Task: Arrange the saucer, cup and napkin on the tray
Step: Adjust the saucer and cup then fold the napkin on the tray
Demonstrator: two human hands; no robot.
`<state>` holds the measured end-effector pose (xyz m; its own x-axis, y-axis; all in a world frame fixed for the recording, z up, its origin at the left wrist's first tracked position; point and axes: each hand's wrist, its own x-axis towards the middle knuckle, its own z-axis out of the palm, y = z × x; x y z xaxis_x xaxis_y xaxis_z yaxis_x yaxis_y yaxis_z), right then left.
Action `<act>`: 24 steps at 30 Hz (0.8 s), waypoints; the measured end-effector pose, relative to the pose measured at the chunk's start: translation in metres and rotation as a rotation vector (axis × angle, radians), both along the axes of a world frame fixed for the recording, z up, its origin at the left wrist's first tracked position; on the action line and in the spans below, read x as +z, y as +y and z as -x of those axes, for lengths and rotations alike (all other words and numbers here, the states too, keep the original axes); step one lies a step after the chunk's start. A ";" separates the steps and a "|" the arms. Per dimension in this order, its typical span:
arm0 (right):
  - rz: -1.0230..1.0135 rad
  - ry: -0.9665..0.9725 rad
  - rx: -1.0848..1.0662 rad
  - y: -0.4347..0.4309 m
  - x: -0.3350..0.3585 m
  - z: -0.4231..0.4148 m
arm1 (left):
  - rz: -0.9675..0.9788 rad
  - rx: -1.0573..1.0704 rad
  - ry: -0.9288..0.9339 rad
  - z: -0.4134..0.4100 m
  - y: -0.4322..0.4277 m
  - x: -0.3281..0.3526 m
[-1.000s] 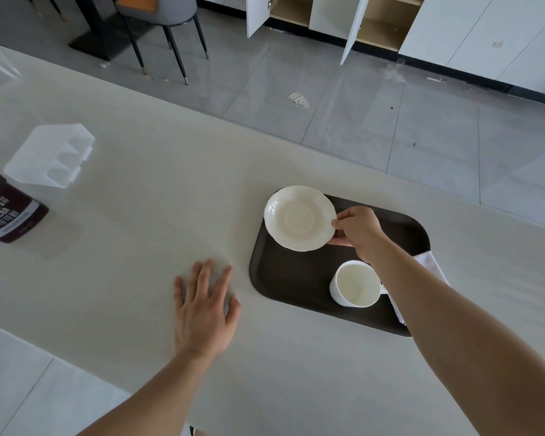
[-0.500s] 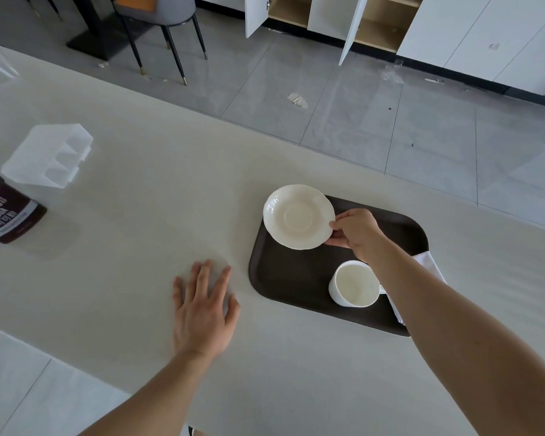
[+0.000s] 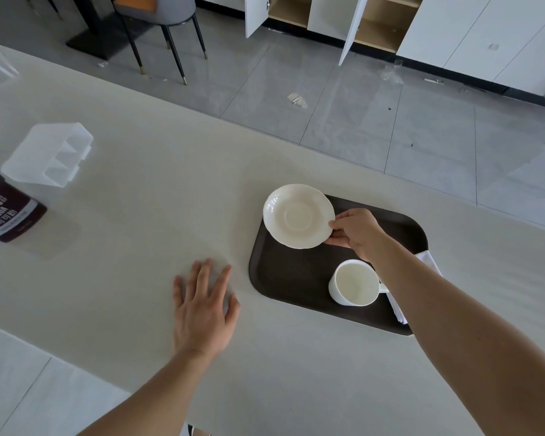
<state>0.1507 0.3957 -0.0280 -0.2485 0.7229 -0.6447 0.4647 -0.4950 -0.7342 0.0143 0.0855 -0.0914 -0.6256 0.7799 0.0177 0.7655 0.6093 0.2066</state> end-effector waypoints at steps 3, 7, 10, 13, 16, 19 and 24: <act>-0.009 -0.005 -0.003 -0.001 0.001 -0.001 | -0.006 0.000 0.000 0.000 0.000 0.000; -0.038 -0.018 0.038 -0.001 0.004 -0.004 | -0.016 0.000 0.003 0.000 0.000 0.000; -0.162 -0.103 0.100 -0.002 0.010 -0.013 | -0.014 0.002 -0.007 0.001 0.000 0.000; -0.322 -0.109 0.102 -0.003 0.020 -0.032 | -0.012 0.002 -0.006 0.000 0.001 0.000; -0.469 -0.157 0.176 -0.010 0.034 -0.058 | -0.018 0.004 0.005 0.000 0.001 0.000; -0.584 -0.252 0.300 -0.020 0.045 -0.089 | -0.019 0.003 0.016 0.000 0.000 0.000; -0.624 -0.487 0.627 -0.042 0.057 -0.138 | -0.059 0.002 0.029 0.000 0.001 -0.001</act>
<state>0.2891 0.3534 0.0287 -0.5099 0.7951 -0.3284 0.8276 0.3493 -0.4393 0.0144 0.0864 -0.0928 -0.6261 0.7755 0.0819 0.7702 0.5986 0.2201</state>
